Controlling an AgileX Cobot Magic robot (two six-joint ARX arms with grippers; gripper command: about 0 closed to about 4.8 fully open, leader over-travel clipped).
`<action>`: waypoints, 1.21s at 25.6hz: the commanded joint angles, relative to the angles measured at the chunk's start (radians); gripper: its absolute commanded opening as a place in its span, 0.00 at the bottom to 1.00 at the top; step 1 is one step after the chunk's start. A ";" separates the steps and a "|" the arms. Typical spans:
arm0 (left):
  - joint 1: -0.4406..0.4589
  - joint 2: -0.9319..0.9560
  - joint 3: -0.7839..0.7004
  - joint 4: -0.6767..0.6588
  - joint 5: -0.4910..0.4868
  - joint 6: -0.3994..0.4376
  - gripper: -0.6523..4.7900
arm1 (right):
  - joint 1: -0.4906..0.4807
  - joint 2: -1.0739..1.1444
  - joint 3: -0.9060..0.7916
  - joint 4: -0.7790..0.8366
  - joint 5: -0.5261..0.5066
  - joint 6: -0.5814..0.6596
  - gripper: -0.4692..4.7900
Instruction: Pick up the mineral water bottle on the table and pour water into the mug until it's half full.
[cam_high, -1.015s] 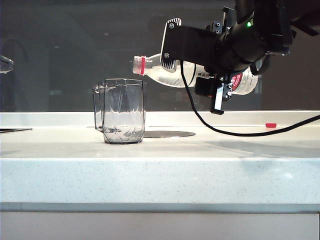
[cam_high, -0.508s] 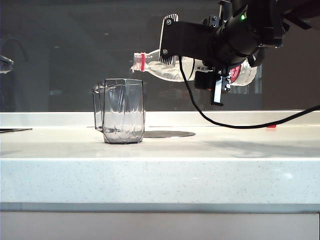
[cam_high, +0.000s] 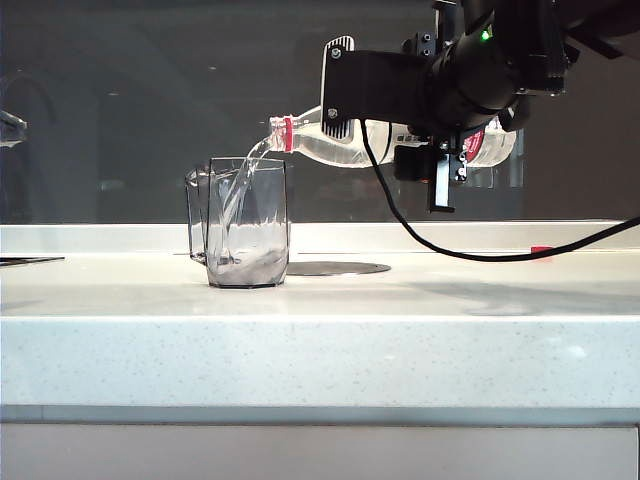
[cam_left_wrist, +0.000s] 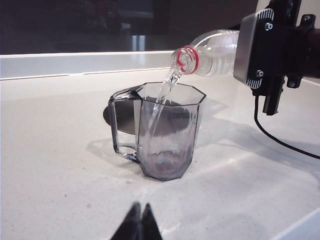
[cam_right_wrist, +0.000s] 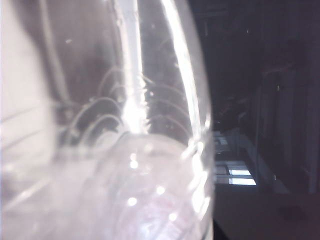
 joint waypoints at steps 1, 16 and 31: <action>0.000 0.000 0.003 0.009 -0.001 0.002 0.11 | 0.004 -0.011 0.011 0.056 0.018 -0.021 0.60; 0.000 0.000 0.003 0.009 -0.001 0.002 0.11 | 0.005 -0.047 0.010 0.029 0.018 -0.053 0.60; 0.000 0.000 0.003 0.009 -0.001 0.002 0.11 | 0.012 -0.049 0.010 0.027 0.018 -0.053 0.60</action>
